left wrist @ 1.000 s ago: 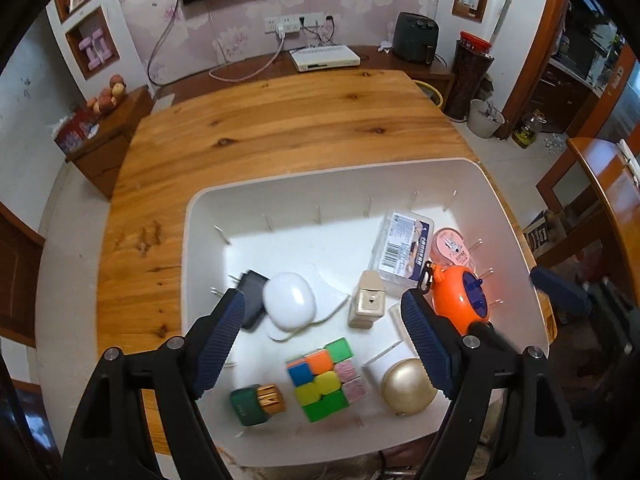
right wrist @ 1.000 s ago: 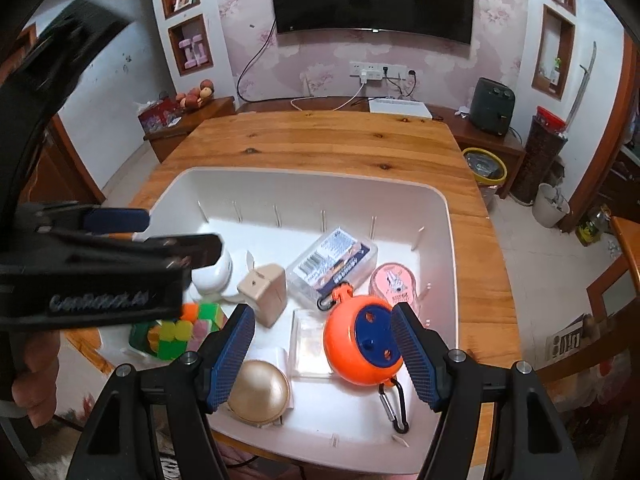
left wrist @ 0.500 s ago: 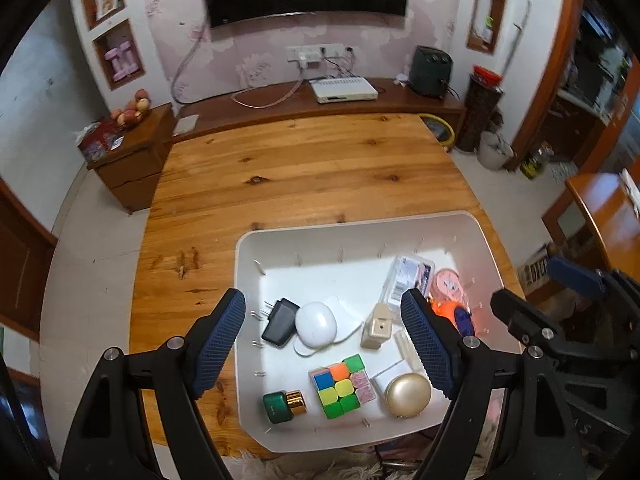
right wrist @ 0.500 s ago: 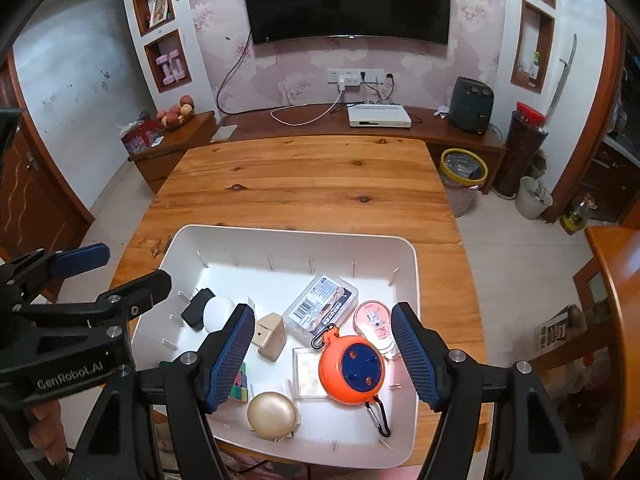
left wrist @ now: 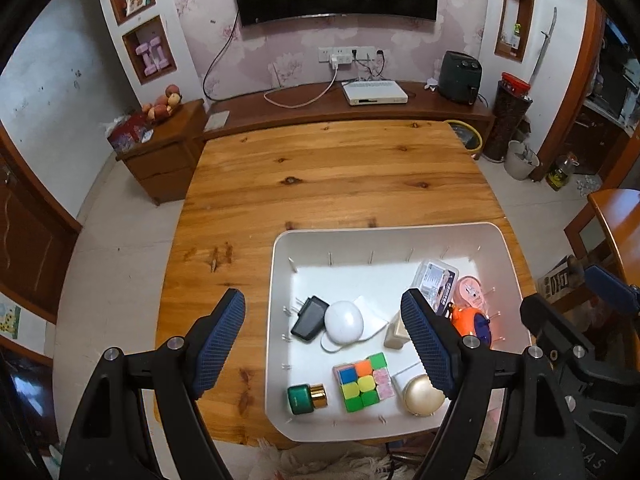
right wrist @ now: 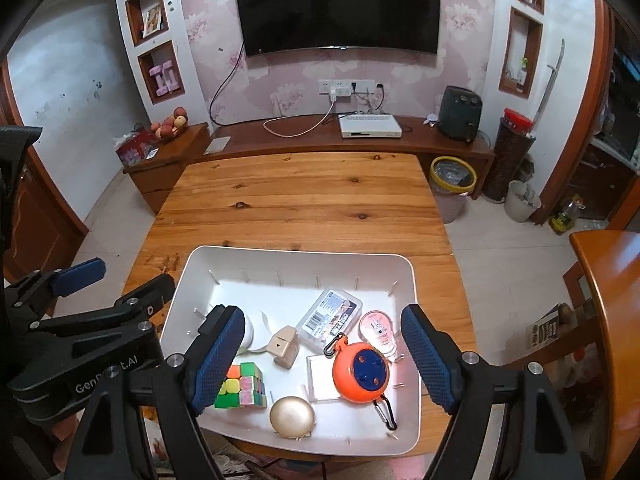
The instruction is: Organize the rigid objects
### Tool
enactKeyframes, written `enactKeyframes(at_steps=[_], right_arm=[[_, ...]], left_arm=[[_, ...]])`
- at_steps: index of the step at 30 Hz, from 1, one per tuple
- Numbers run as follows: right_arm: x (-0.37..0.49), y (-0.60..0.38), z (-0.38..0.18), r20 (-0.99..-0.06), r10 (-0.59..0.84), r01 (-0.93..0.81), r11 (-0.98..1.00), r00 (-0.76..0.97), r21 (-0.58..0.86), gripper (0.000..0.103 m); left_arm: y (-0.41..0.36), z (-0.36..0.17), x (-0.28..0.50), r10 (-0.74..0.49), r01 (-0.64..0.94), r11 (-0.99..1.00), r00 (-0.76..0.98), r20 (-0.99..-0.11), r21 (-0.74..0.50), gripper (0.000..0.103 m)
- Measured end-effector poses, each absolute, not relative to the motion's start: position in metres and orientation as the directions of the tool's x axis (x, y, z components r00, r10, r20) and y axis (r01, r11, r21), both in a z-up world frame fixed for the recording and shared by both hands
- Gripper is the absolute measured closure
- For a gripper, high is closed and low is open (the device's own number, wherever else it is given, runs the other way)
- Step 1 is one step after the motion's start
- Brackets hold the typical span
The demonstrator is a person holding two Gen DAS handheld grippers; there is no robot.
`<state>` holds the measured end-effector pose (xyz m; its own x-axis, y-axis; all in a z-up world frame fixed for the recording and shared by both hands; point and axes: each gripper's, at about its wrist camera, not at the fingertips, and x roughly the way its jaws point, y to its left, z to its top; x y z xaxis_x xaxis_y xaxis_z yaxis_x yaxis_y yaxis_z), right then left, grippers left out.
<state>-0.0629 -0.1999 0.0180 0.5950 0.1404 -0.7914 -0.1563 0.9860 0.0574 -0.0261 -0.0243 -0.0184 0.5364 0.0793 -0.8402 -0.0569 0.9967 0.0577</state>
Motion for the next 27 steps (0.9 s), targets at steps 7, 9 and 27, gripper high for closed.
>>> enactKeyframes(at_steps=[7, 9, 27], right_arm=[[-0.065, -0.199, 0.016, -0.783, 0.109, -0.132, 0.991, 0.613, 0.035, 0.022], [-0.064, -0.199, 0.013, -0.788, 0.108, -0.13, 0.991, 0.607, 0.037, 0.022], [-0.061, -0.2, 0.01, -0.798, 0.105, -0.118, 0.992, 0.593, 0.043, 0.022]], left_arm=[[-0.02, -0.024, -0.028, 0.071, -0.071, 0.997, 0.523, -0.849, 0.04, 0.02], [-0.021, -0.025, -0.029, 0.079, -0.071, 0.996, 0.527, -0.846, 0.049, 0.02], [-0.011, -0.026, -0.031, 0.074, -0.097, 0.995, 0.534, -0.842, 0.026, 0.02]])
